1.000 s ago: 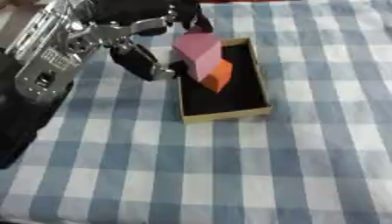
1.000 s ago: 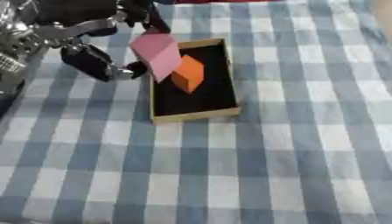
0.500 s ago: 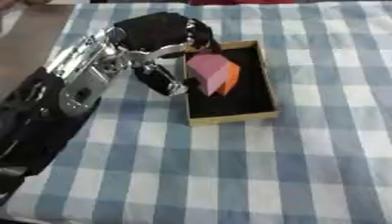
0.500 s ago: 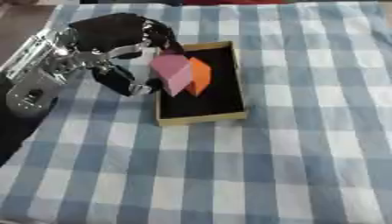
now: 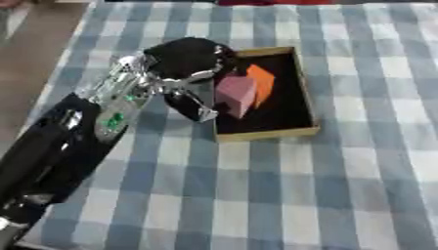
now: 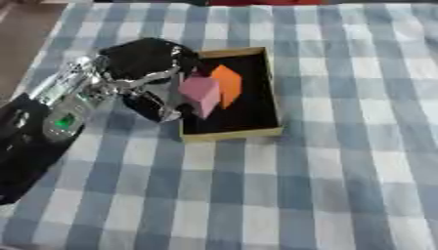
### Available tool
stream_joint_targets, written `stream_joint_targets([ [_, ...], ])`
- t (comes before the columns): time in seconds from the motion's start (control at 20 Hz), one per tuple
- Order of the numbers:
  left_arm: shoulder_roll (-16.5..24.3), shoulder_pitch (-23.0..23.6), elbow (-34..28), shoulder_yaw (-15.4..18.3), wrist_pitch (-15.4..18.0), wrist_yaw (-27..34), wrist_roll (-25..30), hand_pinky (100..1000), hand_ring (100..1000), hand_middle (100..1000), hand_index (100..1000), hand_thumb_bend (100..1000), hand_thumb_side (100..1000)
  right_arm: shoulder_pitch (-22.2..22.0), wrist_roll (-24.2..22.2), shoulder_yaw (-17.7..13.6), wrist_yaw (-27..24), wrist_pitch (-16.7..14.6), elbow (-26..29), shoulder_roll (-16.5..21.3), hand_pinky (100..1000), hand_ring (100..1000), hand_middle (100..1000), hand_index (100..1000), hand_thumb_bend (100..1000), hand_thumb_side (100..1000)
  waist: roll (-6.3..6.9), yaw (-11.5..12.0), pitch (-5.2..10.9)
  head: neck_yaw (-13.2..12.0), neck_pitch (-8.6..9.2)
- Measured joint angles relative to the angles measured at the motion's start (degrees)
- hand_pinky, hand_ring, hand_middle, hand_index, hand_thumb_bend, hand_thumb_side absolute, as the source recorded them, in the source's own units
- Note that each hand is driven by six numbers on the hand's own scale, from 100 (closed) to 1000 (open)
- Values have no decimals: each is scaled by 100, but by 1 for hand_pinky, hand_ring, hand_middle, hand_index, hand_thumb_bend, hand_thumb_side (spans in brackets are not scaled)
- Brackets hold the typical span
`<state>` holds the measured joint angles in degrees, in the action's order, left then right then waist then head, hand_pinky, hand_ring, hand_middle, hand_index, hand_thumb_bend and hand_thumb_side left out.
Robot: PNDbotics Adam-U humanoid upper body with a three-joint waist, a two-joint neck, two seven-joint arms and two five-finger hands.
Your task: Pick up objects on the table and place them in the box.
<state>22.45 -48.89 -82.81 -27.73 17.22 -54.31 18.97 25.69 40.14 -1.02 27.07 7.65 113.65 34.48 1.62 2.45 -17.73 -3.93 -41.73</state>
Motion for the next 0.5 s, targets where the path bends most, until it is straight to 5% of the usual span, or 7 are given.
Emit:
stream_joint_targets([
  [0.3, -30, 30, 21, -30, 37, -247, -138, 756, 865, 810, 926, 442, 539, -3, 9, 0, -1, 10, 0, -1, 769, 733, 712, 787, 126, 1000, -14, 10, -4, 17, 1],
  [0.5, -30, 51, 11, -27, -39, -496, -217, 777, 894, 835, 933, 509, 518, -6, 9, 0, -1, 12, 0, -1, 769, 733, 712, 787, 127, 1000, -26, 32, -4, 53, 1],
])
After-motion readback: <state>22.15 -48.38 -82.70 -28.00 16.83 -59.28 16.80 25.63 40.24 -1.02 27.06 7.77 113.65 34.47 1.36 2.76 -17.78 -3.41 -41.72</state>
